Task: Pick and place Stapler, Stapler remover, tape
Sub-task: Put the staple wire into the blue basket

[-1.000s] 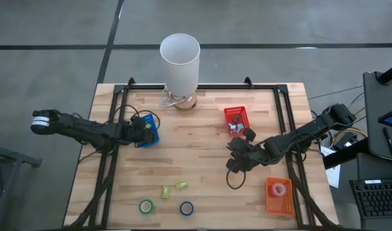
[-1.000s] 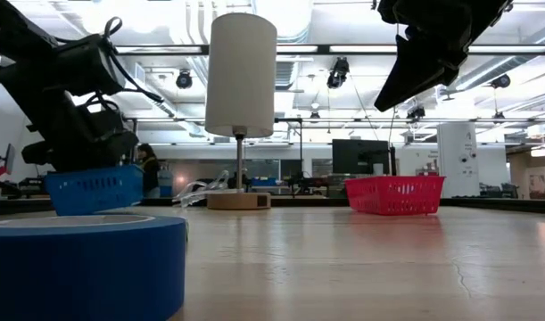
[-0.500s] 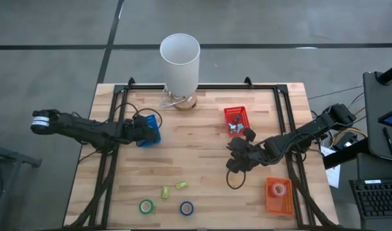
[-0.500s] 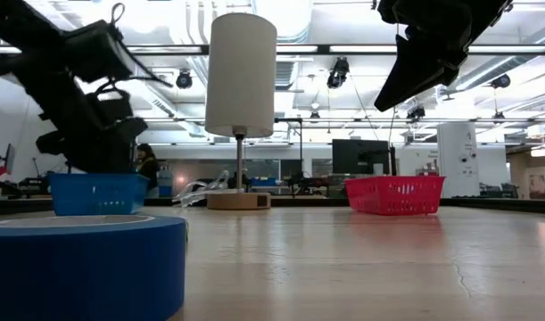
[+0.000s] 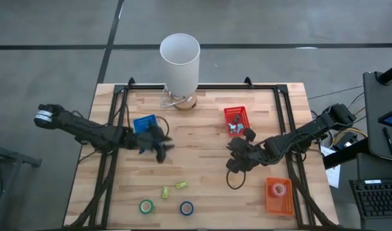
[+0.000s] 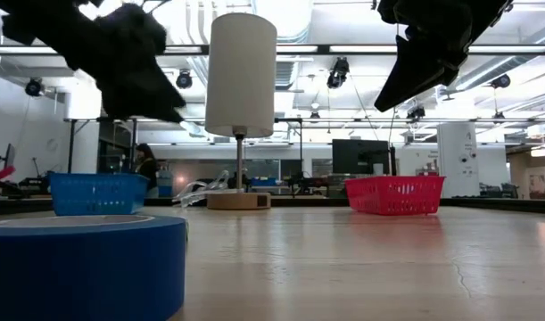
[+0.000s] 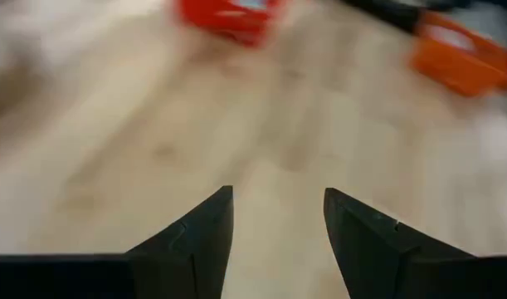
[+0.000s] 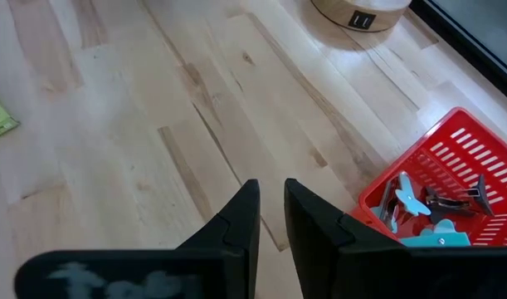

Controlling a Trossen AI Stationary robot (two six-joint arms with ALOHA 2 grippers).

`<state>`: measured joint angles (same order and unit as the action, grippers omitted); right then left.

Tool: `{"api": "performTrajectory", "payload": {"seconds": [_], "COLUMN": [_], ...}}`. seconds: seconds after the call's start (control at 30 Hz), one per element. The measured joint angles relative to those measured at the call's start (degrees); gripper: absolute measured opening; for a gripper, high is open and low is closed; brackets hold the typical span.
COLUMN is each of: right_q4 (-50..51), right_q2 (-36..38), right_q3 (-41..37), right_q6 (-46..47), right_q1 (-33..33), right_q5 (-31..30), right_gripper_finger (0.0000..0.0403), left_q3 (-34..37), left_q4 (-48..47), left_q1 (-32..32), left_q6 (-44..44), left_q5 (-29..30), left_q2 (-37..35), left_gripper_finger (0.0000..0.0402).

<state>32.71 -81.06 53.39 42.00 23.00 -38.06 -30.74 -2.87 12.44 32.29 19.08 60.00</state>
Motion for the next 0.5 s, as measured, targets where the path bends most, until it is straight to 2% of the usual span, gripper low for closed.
{"api": "performTrajectory", "payload": {"seconds": [0.17,0.3,0.5], "right_q4": [0.0,-0.1,-0.3], "right_q2": [0.0,0.0,0.0], "right_q3": [0.0,0.0,0.0], "right_q6": [0.0,0.0,0.0], "right_q1": [0.0,0.0,0.0], "right_q5": [0.0,0.0,0.0], "right_gripper_finger": [0.0052,0.0052,0.0052], "left_q3": [0.0,-0.7,-6.6], "left_q4": [7.0,11.0,11.9], "left_q1": [8.4,14.4,18.9], "left_q6": [-3.0,-5.5,-2.7], "left_q5": [-1.2,0.9,3.5], "left_q2": [4.8,11.1,22.0], "left_gripper_finger": [0.0191,0.0191,0.0191]}}
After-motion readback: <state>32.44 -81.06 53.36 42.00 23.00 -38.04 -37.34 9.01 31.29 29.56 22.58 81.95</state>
